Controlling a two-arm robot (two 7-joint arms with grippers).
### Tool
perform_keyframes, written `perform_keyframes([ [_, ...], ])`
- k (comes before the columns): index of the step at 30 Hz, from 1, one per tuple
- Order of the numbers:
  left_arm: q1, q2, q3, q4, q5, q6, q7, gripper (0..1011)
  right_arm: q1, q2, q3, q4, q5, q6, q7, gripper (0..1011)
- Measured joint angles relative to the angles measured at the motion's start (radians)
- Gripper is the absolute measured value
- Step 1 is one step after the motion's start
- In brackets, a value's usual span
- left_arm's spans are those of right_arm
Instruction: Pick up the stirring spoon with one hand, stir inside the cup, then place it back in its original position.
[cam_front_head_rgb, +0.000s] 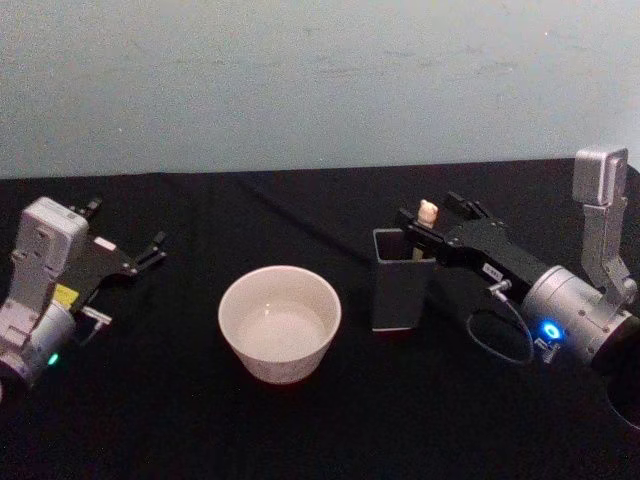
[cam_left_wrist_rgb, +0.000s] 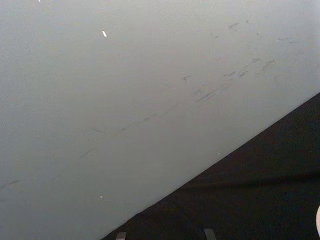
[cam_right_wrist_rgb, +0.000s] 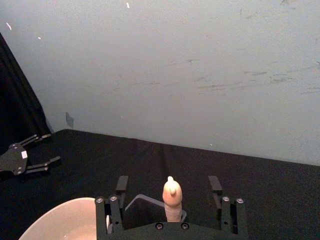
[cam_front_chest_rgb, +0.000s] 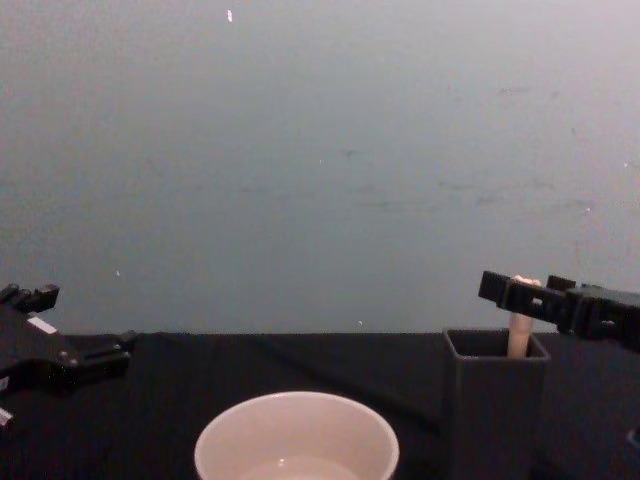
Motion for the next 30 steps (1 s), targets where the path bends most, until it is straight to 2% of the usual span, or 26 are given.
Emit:
perform_keyframes([
  [5,0.0,0.0,0.0,0.0,0.0,0.0,0.0,1001,0.0,0.0,0.0,0.0,-0.002,-0.003,-0.001,1003],
  [10,0.0,0.0,0.0,0.0,0.0,0.0,0.0,1001,-0.005,-0.015,0.013,-0.011,-0.056,-0.069,-0.028,1003],
  [14,0.0,0.0,0.0,0.0,0.0,0.0,0.0,1001,-0.007,-0.038,0.028,-0.022,-0.14,-0.16,-0.092,1003],
  [15,0.0,0.0,0.0,0.0,0.0,0.0,0.0,1001,-0.006,-0.047,0.034,-0.024,-0.188,-0.198,-0.134,1003],
  [17,0.0,0.0,0.0,0.0,0.0,0.0,0.0,1001,-0.005,-0.056,0.039,-0.023,-0.241,-0.232,-0.177,1003],
  [18,0.0,0.0,0.0,0.0,0.0,0.0,0.0,1001,-0.003,-0.063,0.042,-0.017,-0.309,-0.267,-0.231,1003],
  [19,0.0,0.0,0.0,0.0,0.0,0.0,0.0,1001,-0.003,-0.063,0.042,-0.017,-0.309,-0.267,-0.231,1003],
  [21,0.0,0.0,0.0,0.0,0.0,0.0,0.0,1001,-0.001,-0.074,0.05,0.001,-0.413,-0.291,-0.32,1003],
  [22,0.0,0.0,0.0,0.0,0.0,0.0,0.0,1001,-0.001,-0.074,0.05,0.001,-0.413,-0.291,-0.32,1003],
  [23,0.0,0.0,0.0,0.0,0.0,0.0,0.0,1001,-0.001,-0.077,0.054,0.013,-0.456,-0.291,-0.358,1003],
  [25,0.0,0.0,0.0,0.0,0.0,0.0,0.0,1001,-0.007,-0.08,0.059,0.031,-0.497,-0.285,-0.393,1003],
  [30,0.0,0.0,0.0,0.0,0.0,0.0,0.0,1001,-0.028,-0.087,0.069,0.059,-0.519,-0.254,-0.408,1003],
])
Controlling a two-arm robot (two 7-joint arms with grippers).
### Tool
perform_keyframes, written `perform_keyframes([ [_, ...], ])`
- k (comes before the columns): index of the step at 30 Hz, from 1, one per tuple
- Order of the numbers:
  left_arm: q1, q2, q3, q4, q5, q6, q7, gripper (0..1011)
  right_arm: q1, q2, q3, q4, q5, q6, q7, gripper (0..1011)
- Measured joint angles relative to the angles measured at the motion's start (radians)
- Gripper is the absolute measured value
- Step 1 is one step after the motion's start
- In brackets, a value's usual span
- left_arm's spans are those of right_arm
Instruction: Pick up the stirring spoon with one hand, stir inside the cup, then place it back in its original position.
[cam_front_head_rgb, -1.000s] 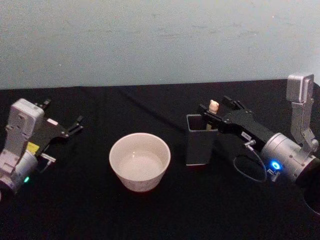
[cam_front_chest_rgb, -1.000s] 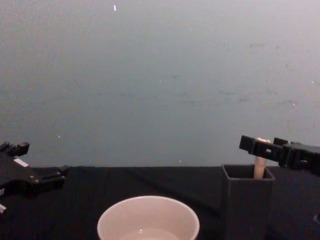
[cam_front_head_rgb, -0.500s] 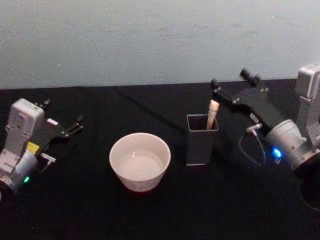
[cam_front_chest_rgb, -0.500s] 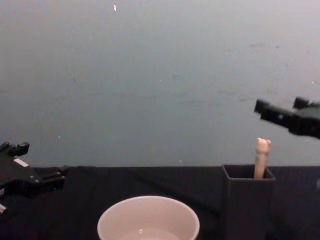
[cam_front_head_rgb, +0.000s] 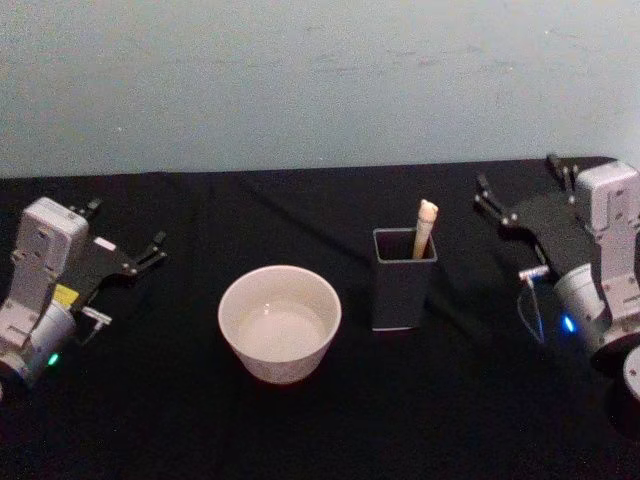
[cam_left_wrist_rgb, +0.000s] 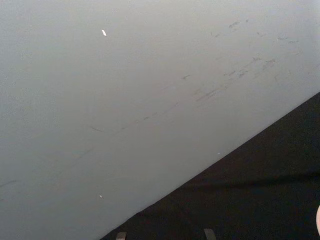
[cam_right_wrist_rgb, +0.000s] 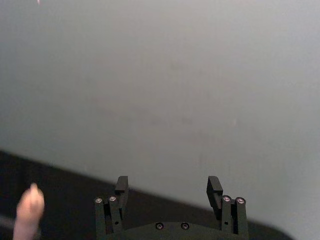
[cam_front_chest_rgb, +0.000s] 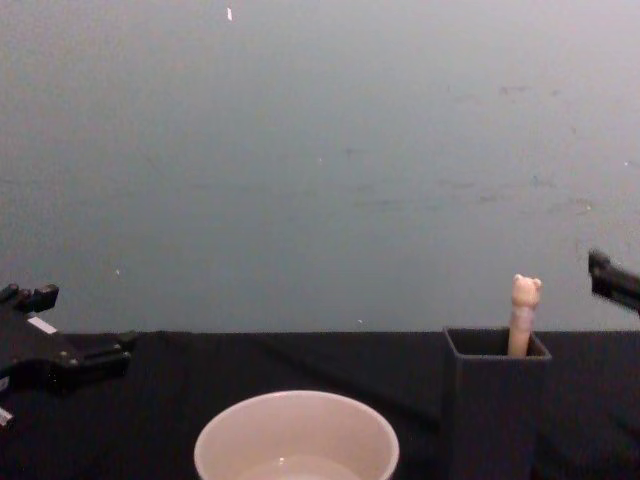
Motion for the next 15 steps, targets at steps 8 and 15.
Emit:
perform_keyframes([
  [8,0.0,0.0,0.0,0.0,0.0,0.0,0.0,1001,-0.024,-0.026,0.012,0.057,0.002,0.05,0.015,1003],
  [15,0.0,0.0,0.0,0.0,0.0,0.0,0.0,1001,-0.021,-0.04,0.024,0.084,0.001,0.062,0.023,1003],
])
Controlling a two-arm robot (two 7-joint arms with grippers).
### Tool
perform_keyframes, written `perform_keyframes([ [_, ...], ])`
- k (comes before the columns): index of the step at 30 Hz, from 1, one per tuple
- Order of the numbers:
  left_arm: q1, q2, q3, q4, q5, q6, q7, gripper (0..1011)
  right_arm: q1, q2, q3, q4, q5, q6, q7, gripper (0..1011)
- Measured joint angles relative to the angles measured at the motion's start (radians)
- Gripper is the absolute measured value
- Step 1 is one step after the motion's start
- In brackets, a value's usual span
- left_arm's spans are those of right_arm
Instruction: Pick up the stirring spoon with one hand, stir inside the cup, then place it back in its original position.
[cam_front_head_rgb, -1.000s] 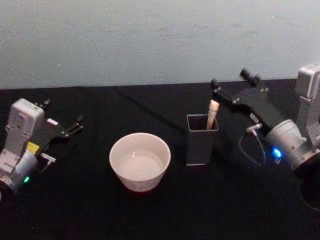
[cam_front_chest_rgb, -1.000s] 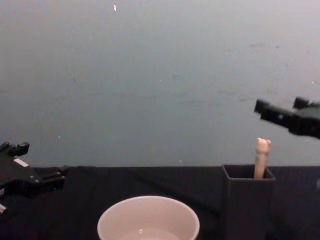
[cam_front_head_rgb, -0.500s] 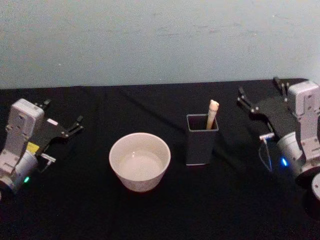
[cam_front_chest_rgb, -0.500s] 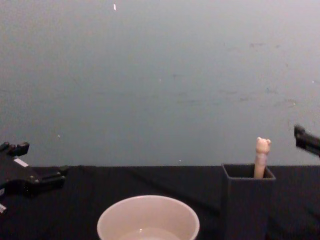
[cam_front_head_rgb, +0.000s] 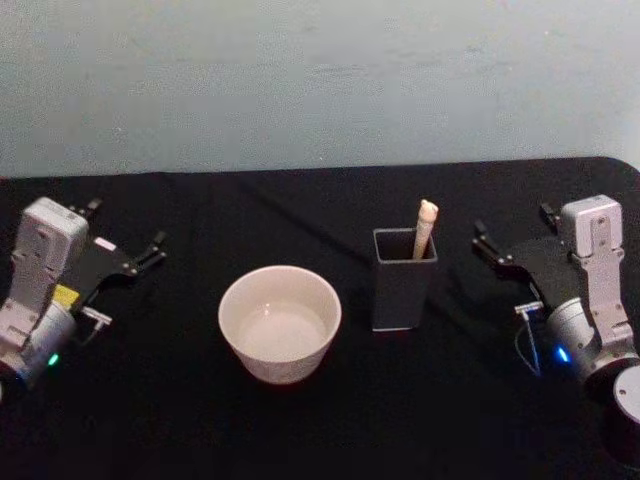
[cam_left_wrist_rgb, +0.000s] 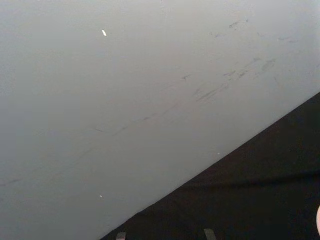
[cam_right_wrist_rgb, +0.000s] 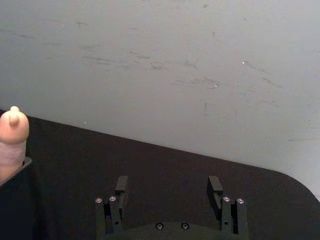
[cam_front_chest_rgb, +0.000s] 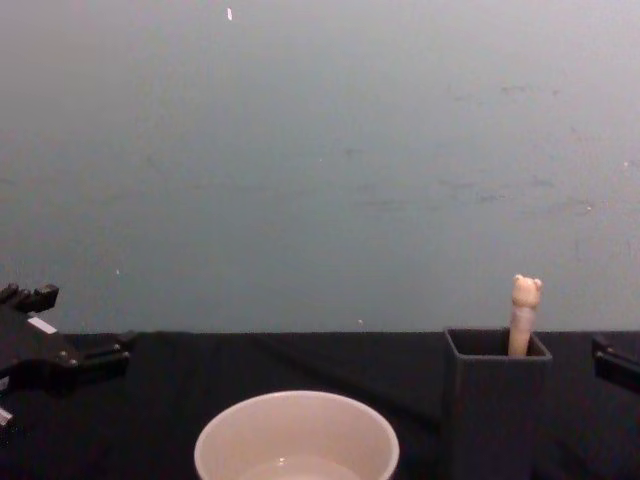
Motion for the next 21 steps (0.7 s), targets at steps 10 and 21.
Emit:
perform_keyframes([
  [10,0.0,0.0,0.0,0.0,0.0,0.0,0.0,1001,-0.001,0.002,-0.002,-0.003,0.0,0.0,0.0,1003],
  [21,0.0,0.0,0.0,0.0,0.0,0.0,0.0,1001,-0.002,0.003,-0.004,-0.005,0.0,0.0,0.0,1003],
])
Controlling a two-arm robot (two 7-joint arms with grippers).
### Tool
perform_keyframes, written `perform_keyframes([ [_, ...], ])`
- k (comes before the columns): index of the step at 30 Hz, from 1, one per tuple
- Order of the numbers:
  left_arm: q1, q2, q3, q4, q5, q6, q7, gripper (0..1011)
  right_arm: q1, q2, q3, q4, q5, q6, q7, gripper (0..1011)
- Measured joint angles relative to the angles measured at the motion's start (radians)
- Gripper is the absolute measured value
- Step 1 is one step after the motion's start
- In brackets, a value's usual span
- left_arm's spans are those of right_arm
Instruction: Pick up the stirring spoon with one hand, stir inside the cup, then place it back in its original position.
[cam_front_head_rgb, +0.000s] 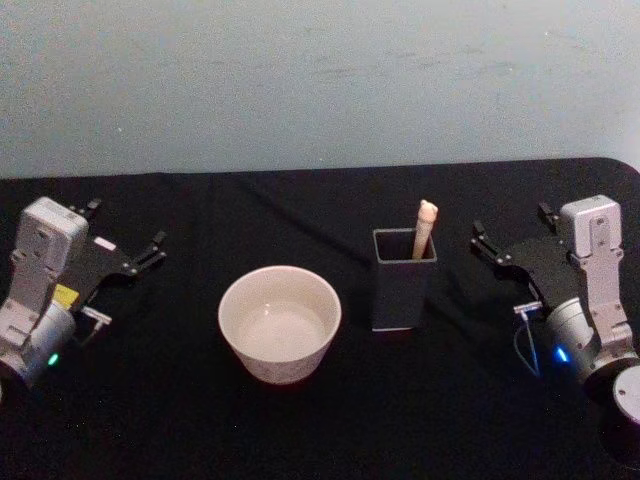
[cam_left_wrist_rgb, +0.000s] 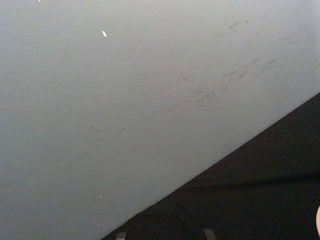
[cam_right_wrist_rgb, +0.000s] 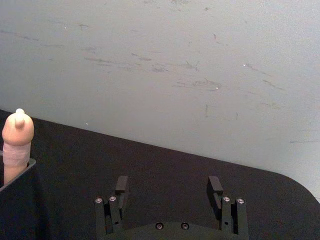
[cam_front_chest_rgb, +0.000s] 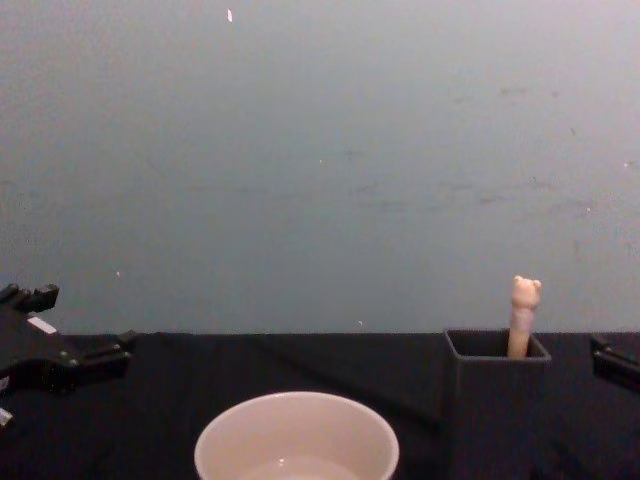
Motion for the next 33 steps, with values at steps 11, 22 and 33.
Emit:
perform_keyframes([
  [11,0.0,0.0,0.0,0.0,0.0,0.0,0.0,1001,-0.001,0.001,-0.001,-0.001,0.0,0.0,0.0,1003],
  [22,0.0,0.0,0.0,0.0,0.0,0.0,0.0,1001,-0.001,0.001,-0.001,-0.001,0.001,0.0,0.0,1003],
  [33,0.0,0.0,0.0,0.0,0.0,0.0,0.0,1001,-0.001,0.001,-0.001,-0.001,0.001,0.0,0.0,1003],
])
